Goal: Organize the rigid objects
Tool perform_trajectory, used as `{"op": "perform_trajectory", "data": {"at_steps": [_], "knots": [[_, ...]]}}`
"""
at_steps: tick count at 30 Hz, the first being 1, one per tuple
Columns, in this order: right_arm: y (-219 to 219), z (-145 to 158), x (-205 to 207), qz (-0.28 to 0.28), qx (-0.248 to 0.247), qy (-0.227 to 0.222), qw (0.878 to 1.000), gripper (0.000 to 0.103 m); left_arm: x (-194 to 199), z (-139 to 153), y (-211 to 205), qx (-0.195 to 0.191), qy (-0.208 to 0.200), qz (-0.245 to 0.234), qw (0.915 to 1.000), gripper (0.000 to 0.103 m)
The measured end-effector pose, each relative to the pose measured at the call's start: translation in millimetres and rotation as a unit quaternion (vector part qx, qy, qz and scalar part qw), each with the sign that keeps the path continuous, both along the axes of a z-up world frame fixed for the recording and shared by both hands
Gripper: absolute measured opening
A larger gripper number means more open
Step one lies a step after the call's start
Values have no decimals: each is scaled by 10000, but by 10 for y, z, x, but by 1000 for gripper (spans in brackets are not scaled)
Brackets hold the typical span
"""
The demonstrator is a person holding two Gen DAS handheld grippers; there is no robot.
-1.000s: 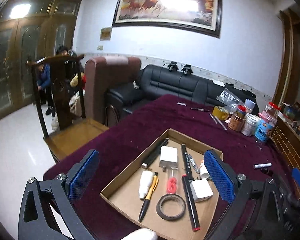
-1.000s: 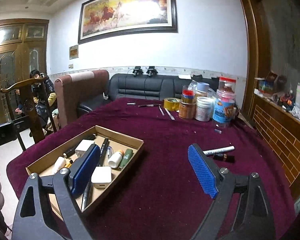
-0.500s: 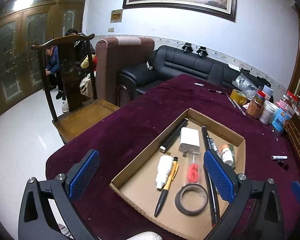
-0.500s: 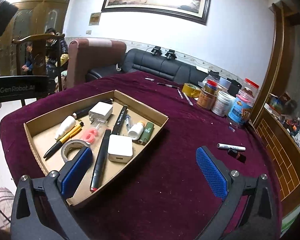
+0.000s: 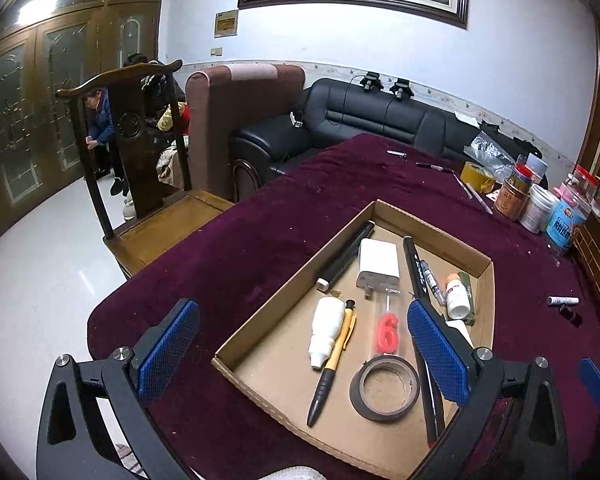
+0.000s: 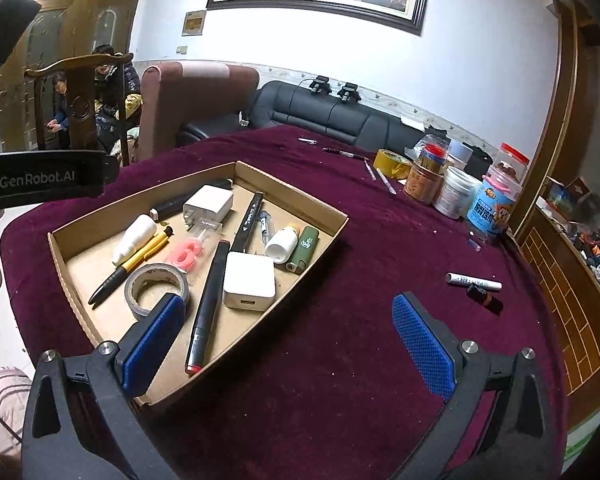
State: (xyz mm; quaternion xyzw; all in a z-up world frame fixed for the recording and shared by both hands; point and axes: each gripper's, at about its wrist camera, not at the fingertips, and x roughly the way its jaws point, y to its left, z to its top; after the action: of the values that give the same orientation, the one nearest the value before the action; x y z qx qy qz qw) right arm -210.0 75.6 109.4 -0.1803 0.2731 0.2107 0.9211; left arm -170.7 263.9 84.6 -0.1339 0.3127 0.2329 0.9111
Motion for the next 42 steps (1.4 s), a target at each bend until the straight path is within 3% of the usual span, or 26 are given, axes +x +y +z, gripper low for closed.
{"op": "perform_trajectory", "data": {"at_steps": [16,22,27,42], "knots": [[-17,-56,46,-75,-87,97,9999,103,60,-60,14,-94,183,-3,9998,102],[44,-76,103,-517,-711,-121,9961,103,76,-91,-16,-93,269,-46,9996,102],[164,-52,149,-513,-1198,-250,9912,103,67,-101,-61,-78,307,-104,9994,102],[34,-30,144,-524,-928,-130,9942,103,67,-99,-152,-40,341,-189,9992,102]]}}
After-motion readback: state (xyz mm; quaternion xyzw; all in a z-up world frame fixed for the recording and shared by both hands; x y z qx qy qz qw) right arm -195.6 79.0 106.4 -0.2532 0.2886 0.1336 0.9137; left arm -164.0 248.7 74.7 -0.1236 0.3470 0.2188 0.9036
